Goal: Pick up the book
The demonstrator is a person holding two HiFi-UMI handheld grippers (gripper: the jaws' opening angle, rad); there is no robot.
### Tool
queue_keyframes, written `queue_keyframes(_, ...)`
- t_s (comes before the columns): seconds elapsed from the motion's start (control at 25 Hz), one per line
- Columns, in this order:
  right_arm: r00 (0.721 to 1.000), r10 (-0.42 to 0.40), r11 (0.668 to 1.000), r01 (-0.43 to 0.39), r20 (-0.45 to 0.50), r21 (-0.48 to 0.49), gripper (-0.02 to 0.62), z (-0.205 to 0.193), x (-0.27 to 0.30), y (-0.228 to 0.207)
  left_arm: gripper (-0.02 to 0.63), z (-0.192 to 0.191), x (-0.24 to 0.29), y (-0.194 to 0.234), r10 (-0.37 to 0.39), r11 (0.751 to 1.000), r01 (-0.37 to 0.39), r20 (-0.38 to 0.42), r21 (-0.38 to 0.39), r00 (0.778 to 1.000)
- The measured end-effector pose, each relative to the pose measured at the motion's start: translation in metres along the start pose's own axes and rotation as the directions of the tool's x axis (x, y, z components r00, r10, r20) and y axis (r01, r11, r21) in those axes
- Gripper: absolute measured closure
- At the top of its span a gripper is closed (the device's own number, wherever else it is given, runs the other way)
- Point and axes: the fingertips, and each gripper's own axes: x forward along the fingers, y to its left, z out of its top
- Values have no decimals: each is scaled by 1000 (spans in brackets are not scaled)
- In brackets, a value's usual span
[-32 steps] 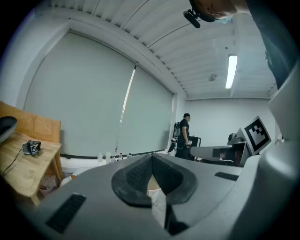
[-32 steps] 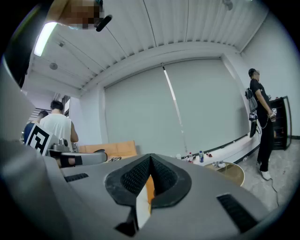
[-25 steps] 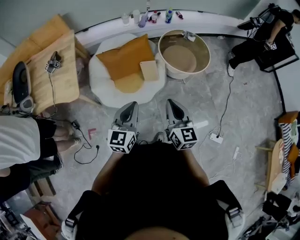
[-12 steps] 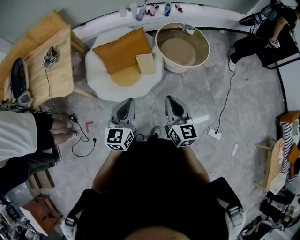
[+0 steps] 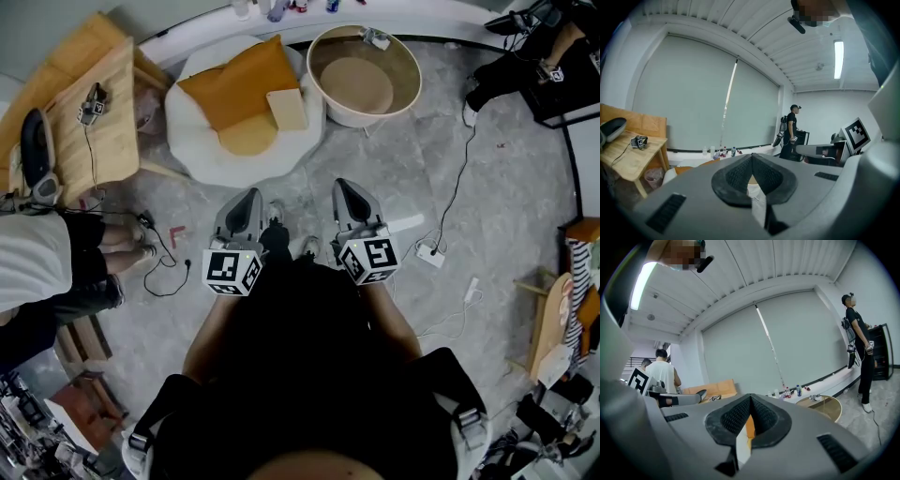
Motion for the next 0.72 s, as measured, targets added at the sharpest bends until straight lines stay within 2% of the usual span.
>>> queue_keyframes(0.28, 999, -24, 1000, 24, -21, 2, 592, -3, 41, -28, 598, 3, 52, 19, -18, 1000, 18, 3, -13, 1000)
queue_keyframes(0.48, 999, -50, 998, 50, -19, -29, 592, 19, 88, -58, 598, 18, 121, 38, -57, 998, 58, 22, -39, 998)
queue_keyframes(0.72, 996, -70, 997, 69, -48, -36, 592, 42, 159, -98, 598, 35, 189, 78, -53, 997, 53, -8, -53, 999)
